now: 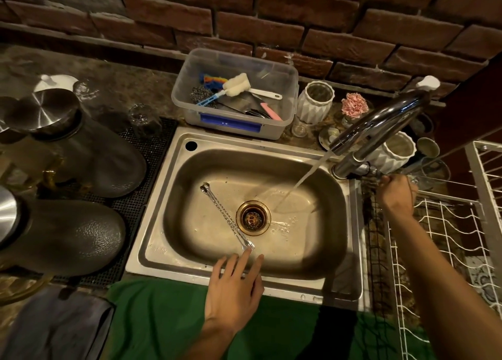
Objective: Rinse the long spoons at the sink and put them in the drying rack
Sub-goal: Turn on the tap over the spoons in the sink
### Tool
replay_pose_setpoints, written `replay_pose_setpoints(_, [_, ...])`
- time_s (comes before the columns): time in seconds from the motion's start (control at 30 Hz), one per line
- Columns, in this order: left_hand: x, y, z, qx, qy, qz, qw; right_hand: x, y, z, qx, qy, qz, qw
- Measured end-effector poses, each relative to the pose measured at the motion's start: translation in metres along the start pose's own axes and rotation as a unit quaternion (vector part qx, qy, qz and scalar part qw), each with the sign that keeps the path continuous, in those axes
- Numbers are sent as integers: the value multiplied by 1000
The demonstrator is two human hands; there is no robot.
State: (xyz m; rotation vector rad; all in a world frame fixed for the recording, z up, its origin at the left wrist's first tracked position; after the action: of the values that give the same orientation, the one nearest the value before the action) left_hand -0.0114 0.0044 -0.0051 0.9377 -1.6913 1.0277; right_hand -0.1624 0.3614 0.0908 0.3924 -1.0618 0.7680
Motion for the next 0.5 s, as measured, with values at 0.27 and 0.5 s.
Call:
replay_pose_setpoints(0.27, [-2,0,0,-3,13,-12,1000,-1,-1,-1,-1,9,-18,1000])
replay_pose_setpoints(0.5, [-1,0,0,-3,18,-19,1000,-2,-1,-1,-14,17,-6,1000])
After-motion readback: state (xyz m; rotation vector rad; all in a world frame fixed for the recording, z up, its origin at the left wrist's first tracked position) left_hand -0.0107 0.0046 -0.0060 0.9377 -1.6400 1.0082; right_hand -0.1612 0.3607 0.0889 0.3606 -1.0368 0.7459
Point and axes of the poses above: each hand's wrist, its own y-axis towards the middle knuckle, its own x-axis out of the back of the hand, z = x × y, the point moved 1 cm from there along y, towards the middle knuckle, and after that the axes turned 8 degrees about y, right-handed, at the moved point
